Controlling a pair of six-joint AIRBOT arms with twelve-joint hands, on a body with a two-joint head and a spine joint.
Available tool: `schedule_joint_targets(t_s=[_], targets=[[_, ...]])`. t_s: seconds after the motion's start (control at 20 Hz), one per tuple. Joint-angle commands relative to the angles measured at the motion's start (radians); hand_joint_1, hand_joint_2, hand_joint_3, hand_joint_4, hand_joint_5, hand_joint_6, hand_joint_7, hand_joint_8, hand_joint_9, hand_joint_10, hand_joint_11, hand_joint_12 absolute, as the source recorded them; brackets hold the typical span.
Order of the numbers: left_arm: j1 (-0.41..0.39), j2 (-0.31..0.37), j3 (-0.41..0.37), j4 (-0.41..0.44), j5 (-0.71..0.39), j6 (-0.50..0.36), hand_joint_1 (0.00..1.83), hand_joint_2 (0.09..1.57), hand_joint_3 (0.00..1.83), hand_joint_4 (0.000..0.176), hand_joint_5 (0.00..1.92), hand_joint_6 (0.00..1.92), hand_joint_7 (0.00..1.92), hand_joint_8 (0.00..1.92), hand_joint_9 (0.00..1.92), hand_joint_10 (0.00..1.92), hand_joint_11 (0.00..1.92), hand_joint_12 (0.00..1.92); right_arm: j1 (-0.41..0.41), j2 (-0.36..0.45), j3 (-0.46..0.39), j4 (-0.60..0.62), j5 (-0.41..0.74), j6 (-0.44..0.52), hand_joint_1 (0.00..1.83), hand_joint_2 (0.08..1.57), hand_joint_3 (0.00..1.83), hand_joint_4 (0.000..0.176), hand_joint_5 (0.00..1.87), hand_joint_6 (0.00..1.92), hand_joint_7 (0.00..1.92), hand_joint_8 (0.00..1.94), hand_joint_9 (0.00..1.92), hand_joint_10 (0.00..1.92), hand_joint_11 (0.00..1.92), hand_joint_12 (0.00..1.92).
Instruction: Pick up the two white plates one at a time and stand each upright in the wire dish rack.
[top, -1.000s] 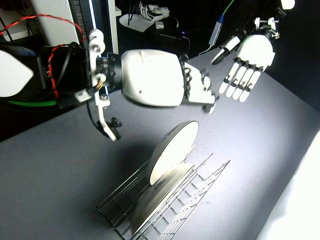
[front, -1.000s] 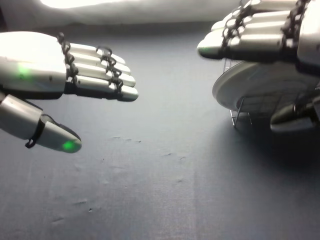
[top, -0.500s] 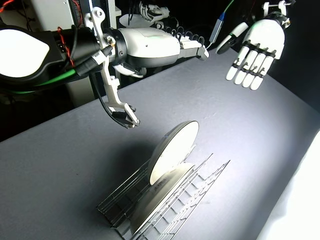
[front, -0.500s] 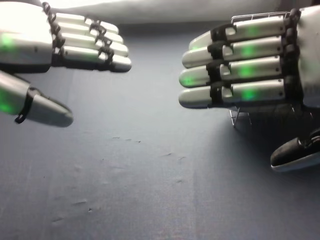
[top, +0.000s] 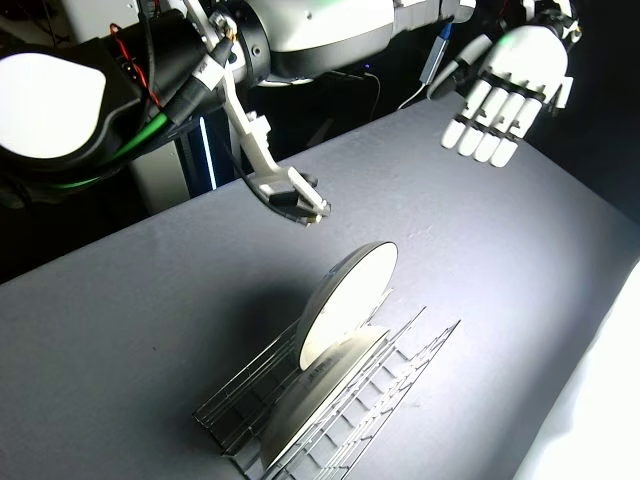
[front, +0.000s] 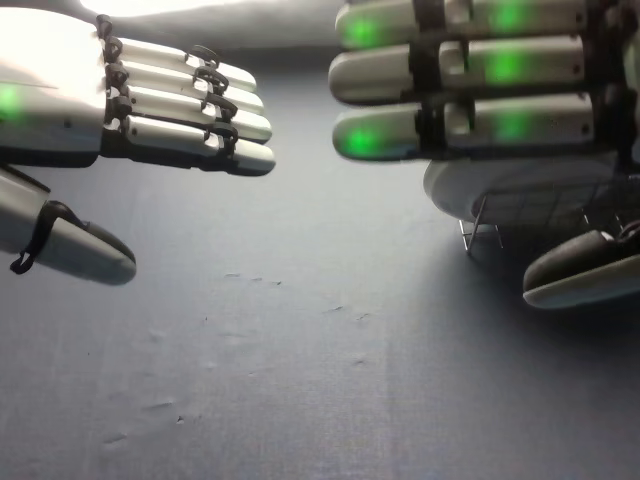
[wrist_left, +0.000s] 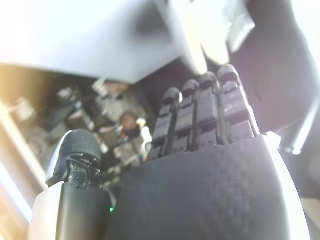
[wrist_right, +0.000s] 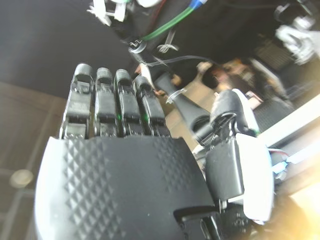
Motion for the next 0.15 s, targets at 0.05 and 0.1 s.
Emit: schedule_joint_targets(t_s=[0.05, 0.1], targets=[[-0.016, 0.01, 0.011, -0.094, -0.01, -0.002, 0.0, 1.25, 0.0, 0.0, 0.05, 0.01, 0.05, 0.01, 0.02, 0.01, 0.0, 0.0, 0.006, 0.004, -0.003, 0.106, 0.077, -0.009, 0.0, 1.34, 0.03, 0.0, 0.03, 0.01, 0.03, 0.01, 0.0, 0.0, 0.02, 0.01], [-0.016, 0.01, 0.011, -0.094, -0.01, -0.002, 0.0, 1.25, 0.0, 0.0, 0.05, 0.01, 0.05, 0.01, 0.02, 0.01, 0.0, 0.0, 0.001, 0.004, -0.005, 0.111, 0.077, -0.013, 0.0, 1.34, 0.03, 0.0, 0.03, 0.01, 0.03, 0.01, 0.0, 0.0, 0.02, 0.01]])
